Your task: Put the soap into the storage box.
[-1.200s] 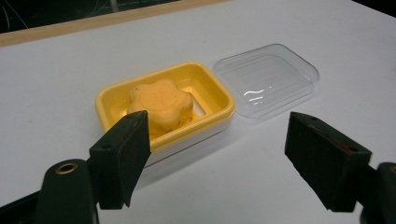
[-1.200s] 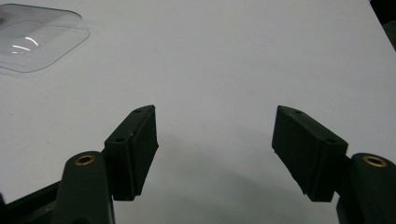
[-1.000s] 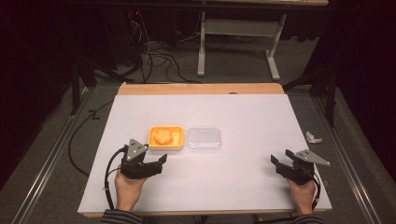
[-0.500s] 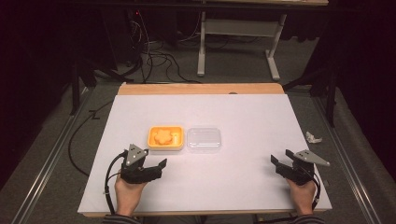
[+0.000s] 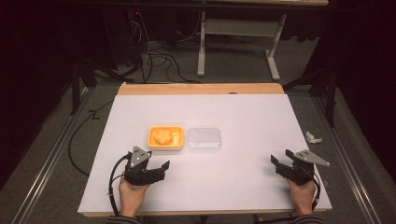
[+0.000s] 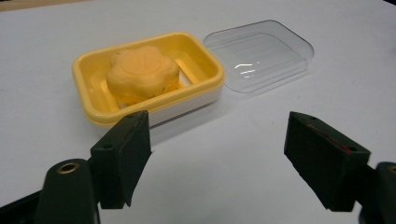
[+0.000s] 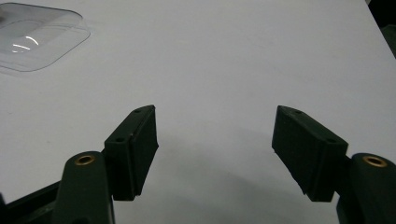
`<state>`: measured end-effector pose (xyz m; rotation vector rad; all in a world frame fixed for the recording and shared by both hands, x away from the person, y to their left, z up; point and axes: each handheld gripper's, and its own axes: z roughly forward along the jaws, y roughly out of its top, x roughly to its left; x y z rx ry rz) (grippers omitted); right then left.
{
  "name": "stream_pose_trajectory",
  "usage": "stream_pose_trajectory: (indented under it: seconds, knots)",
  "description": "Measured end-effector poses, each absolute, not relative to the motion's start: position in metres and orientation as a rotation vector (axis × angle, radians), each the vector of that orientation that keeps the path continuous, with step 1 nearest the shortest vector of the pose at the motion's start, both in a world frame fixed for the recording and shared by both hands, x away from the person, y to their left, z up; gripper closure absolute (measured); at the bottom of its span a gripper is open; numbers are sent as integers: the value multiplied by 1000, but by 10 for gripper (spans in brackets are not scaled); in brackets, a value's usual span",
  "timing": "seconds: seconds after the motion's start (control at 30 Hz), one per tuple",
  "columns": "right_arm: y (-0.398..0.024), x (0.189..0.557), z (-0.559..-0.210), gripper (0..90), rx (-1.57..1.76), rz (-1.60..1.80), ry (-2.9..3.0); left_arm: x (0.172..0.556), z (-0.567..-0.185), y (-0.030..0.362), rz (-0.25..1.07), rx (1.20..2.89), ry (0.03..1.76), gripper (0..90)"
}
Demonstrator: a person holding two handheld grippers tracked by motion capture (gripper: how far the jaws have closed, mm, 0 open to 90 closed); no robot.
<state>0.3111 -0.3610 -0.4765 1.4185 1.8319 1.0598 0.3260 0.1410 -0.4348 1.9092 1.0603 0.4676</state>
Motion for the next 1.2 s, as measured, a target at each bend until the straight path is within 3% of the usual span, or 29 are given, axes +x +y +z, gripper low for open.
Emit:
stream_pose_trajectory:
  seconds: [1.2]
  knots:
    - [-362, 310, -476, 320, 1411, 1074, 1818, 335, -456, 115, 462, 1971, 1045, 235]
